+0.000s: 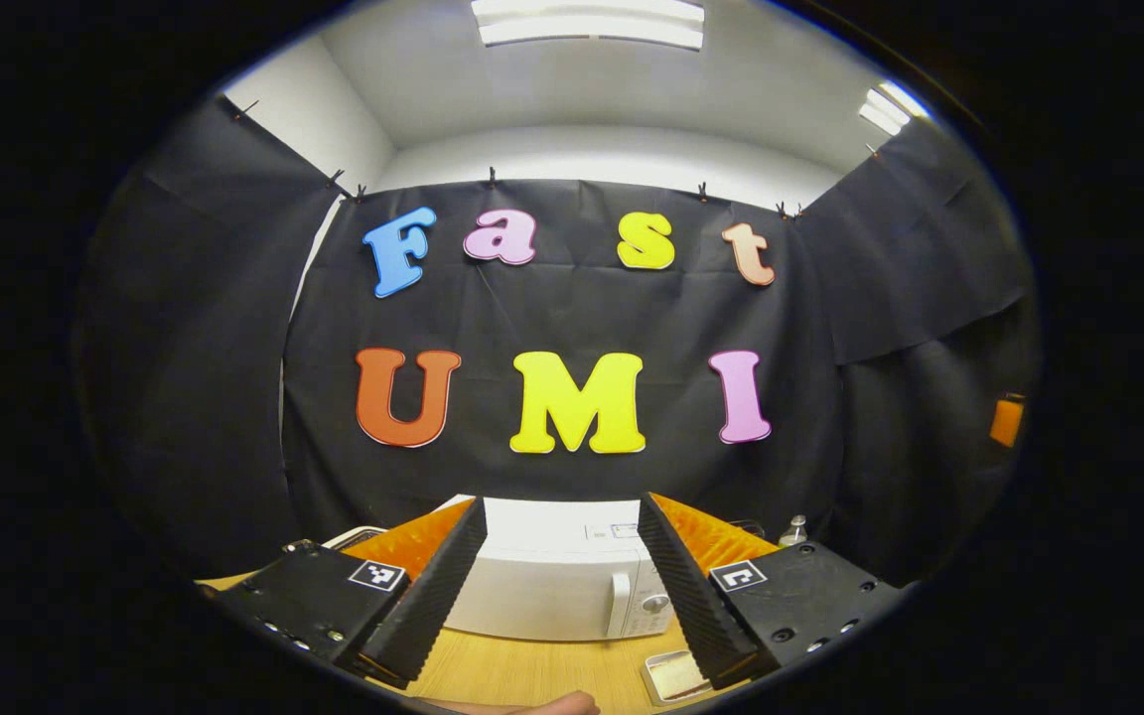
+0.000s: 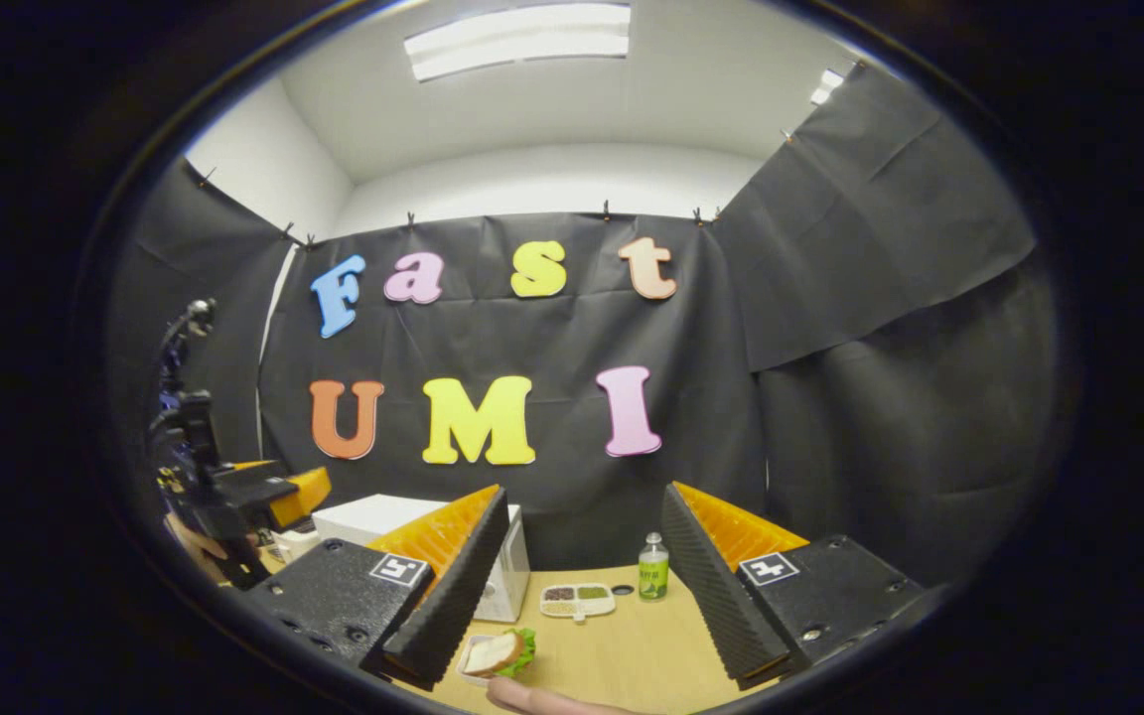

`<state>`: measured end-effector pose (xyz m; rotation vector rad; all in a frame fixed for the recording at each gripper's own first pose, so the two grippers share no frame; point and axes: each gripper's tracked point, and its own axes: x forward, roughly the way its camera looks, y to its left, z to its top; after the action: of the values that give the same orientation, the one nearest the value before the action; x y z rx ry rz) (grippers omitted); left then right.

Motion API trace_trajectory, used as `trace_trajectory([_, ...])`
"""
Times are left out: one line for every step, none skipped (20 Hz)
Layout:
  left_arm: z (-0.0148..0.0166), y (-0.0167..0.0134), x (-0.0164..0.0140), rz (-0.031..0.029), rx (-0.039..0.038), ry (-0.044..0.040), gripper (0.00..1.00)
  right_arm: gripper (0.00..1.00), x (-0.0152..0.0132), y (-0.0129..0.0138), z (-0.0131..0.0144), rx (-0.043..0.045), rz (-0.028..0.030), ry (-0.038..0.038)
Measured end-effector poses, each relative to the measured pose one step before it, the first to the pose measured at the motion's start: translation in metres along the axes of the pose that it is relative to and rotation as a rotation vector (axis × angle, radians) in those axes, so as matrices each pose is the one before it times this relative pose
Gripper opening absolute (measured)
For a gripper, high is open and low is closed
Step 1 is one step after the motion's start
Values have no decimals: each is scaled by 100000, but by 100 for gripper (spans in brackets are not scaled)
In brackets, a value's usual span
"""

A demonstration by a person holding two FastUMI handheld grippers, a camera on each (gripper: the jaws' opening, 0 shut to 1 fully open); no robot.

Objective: Open the microwave oven with the left hand, put the food in, and close the microwave oven.

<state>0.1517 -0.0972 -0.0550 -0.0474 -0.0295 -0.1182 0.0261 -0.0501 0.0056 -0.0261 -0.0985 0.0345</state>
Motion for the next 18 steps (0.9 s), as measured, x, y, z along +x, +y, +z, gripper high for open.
trace_trajectory([-1259, -635, 1326, 152, 161, 1293, 95, 99, 90, -256, -120, -169, 270, -343])
trace_trajectory([-1273, -501, 1397, -84, -88, 1604, 95, 99, -22, -232, -135, -141, 319, -244])
trace_trajectory([-1463, -565, 1428, -523, -393, 1874, 95, 99, 45, -412, -139, -119, -37, -33])
trace_trajectory([-1409, -339, 1313, 354, -515, 2467, 95, 99, 99, -503, -278, -252, -153, 64])
trace_trajectory([-1695, -346, 1243, 125, -675, 2922, 95, 99, 66, -435, -261, -218, -234, 471])
trace_trajectory([-1476, -378, 1151, -281, -724, 2956, 95, 99, 90, -395, -328, -198, 36, 220])
trace_trajectory([-1039, -210, 1141, -91, -469, 1826, 95, 99, 108, -530, -207, -105, -580, 144])
trace_trajectory([-1086, -410, 944, -592, -158, 1724, 95, 99, 261, -674, -387, -389, -904, 413])
trace_trajectory([-1380, -602, 777, -926, 25, 2386, 95, 91, 215, -539, -407, -658, -678, 758])
trace_trajectory([-1124, -425, 642, -600, -207, 1782, 95, 99, 293, -404, -536, -312, -460, 1041])
trace_trajectory([-1191, -369, 747, -704, -96, 2236, 95, 99, 249, -286, -553, 145, 43, 1205])
trace_trajectory([-1081, -435, 599, -1322, -340, 1886, 95, 99, 221, -238, -695, 573, 305, 1398])
trace_trajectory([-1151, -302, 730, -329, -36, 2503, 95, 99, 233, -307, -592, 959, 167, 1352])
trace_trajectory([-1197, -195, 545, -370, 424, 2635, 84, 92, 204, -446, -657, 1126, -3, 1355])
trace_trajectory([-930, -282, 590, -661, 202, 1782, 95, 99, 254, -344, -553, 1182, 16, 1246])
trace_trajectory([-1012, -145, 564, -290, 96, 2655, 84, 99, 238, -245, -650, 976, 385, 1297])
trace_trajectory([-1153, -184, 382, -27, -731, 2198, 94, 99, 150, -273, -619, 930, 231, 1600])
trace_trajectory([-688, -58, 415, 146, -1129, 946, 91, 99, 87, -301, -563, 1342, 108, 681])
